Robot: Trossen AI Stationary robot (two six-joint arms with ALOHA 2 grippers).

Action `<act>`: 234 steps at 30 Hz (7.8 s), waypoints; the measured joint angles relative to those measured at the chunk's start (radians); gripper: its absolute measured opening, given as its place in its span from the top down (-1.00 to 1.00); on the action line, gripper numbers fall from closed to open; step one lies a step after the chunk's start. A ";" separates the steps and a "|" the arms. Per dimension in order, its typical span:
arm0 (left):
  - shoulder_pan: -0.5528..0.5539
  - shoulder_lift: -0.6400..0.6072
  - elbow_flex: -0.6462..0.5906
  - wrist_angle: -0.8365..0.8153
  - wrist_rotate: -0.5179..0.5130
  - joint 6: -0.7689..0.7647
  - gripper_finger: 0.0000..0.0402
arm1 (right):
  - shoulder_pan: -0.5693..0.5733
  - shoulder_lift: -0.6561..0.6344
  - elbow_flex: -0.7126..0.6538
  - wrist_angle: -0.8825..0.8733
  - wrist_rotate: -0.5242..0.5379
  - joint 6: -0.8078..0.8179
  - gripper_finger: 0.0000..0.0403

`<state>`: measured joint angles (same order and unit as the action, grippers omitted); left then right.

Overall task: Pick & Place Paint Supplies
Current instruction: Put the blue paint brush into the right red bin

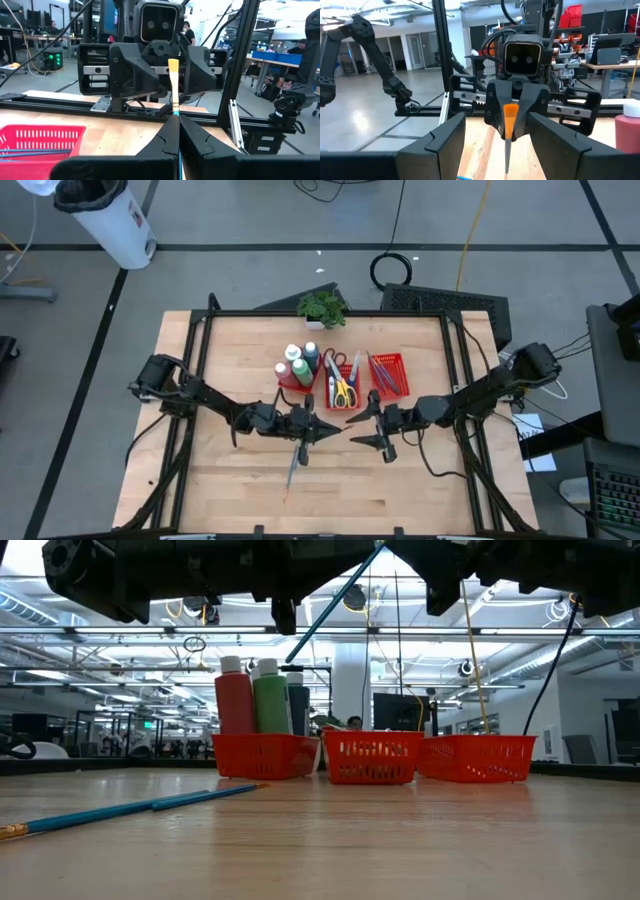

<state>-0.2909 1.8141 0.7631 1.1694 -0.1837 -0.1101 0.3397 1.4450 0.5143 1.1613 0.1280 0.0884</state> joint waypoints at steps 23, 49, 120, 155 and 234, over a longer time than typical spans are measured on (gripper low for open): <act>0.001 0.000 0.001 -0.016 -0.027 -0.002 1.00 | 0.000 0.037 0.042 -0.045 0.001 -0.081 0.99; -0.005 0.000 0.002 -0.201 -0.008 -0.095 0.90 | 0.046 0.032 0.042 -0.997 0.238 0.244 0.16; -0.003 -0.001 0.014 -0.147 0.009 -0.121 0.82 | 0.069 -0.204 -0.150 -0.755 0.323 0.233 1.00; -0.010 -0.001 0.017 -0.172 -0.017 -0.151 0.82 | -0.176 -0.590 -0.250 -1.123 0.547 0.365 0.16; -0.061 0.055 0.061 -0.647 -0.255 -0.324 0.99 | 0.023 -0.625 -0.250 -0.511 0.446 0.045 0.00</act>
<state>-0.3520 1.8693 0.8237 0.5222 -0.4391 -0.4339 0.3622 0.8200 0.2646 0.6505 0.5743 0.1337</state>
